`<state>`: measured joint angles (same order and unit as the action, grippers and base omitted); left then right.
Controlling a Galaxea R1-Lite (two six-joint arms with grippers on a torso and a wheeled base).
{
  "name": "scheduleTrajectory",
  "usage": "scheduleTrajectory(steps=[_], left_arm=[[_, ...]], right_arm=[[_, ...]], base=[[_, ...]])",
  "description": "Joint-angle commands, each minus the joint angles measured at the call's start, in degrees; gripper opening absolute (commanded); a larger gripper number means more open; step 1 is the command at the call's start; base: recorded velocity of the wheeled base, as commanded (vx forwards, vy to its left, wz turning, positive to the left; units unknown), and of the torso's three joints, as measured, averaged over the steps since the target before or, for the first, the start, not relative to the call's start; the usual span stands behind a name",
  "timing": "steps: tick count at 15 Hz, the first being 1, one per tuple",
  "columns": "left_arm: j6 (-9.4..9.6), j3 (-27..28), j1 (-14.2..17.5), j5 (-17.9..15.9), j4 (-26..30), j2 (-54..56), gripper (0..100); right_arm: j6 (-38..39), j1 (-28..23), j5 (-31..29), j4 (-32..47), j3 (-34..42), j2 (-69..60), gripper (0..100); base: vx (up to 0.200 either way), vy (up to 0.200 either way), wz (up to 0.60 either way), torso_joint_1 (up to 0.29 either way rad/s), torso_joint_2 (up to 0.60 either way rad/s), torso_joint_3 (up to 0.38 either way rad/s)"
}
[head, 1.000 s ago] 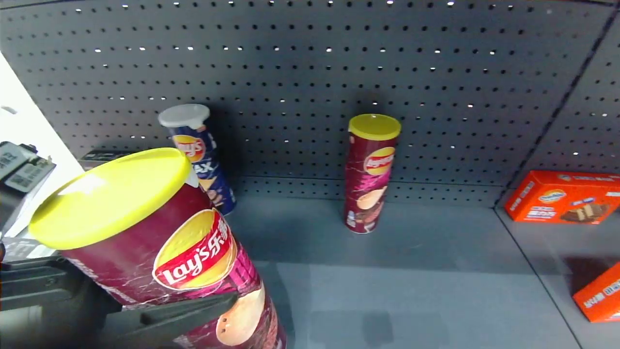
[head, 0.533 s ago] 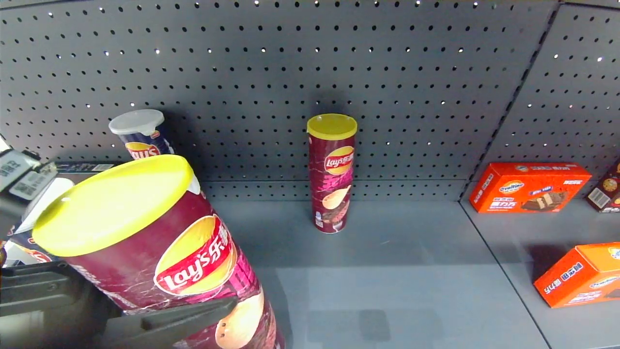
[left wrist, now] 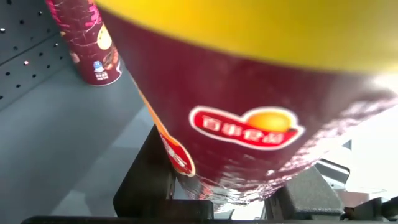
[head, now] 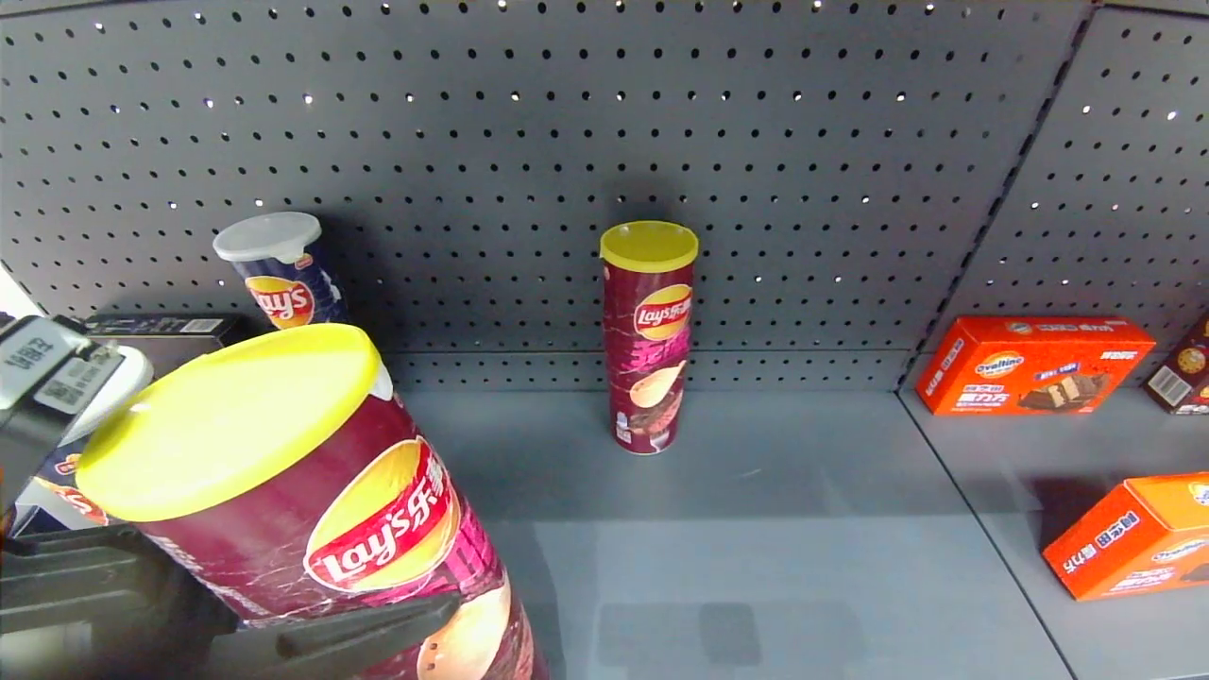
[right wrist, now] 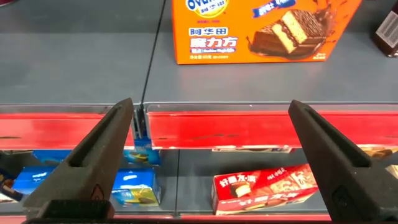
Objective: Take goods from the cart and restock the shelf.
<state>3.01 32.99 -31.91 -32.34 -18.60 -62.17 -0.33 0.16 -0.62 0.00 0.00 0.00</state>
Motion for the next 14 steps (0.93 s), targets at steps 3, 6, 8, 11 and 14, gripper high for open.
scheduleTrajectory(steps=[3,6,8,11,14], left_arm=[[-0.02,-0.12,0.01,0.09,-0.03,0.3,0],[0.07,-0.38,0.19,0.35,0.06,1.0,0],[-0.02,0.41,0.27,0.96,0.06,1.35,0],[0.5,1.2,0.19,3.16,0.15,1.35,0],[0.77,0.94,0.1,4.3,1.73,1.26,0]], right_arm=[[-0.02,-0.07,0.01,0.0,0.0,0.09,100],[-0.55,0.02,0.27,0.09,-0.09,0.18,100],[-0.64,-0.33,-2.63,-0.18,-5.45,2.9,100],[0.07,3.18,2.12,4.48,-20.74,16.88,100],[0.15,6.26,8.8,3.96,-28.83,28.21,100]], base=[[0.0,0.0,0.0,0.0,0.0,0.0],[0.0,0.0,0.0,0.0,0.0,0.0],[0.0,0.0,0.0,0.0,0.0,0.0],[0.0,0.0,0.0,0.0,0.0,0.0],[0.0,0.0,0.0,0.0,0.0,0.0]])
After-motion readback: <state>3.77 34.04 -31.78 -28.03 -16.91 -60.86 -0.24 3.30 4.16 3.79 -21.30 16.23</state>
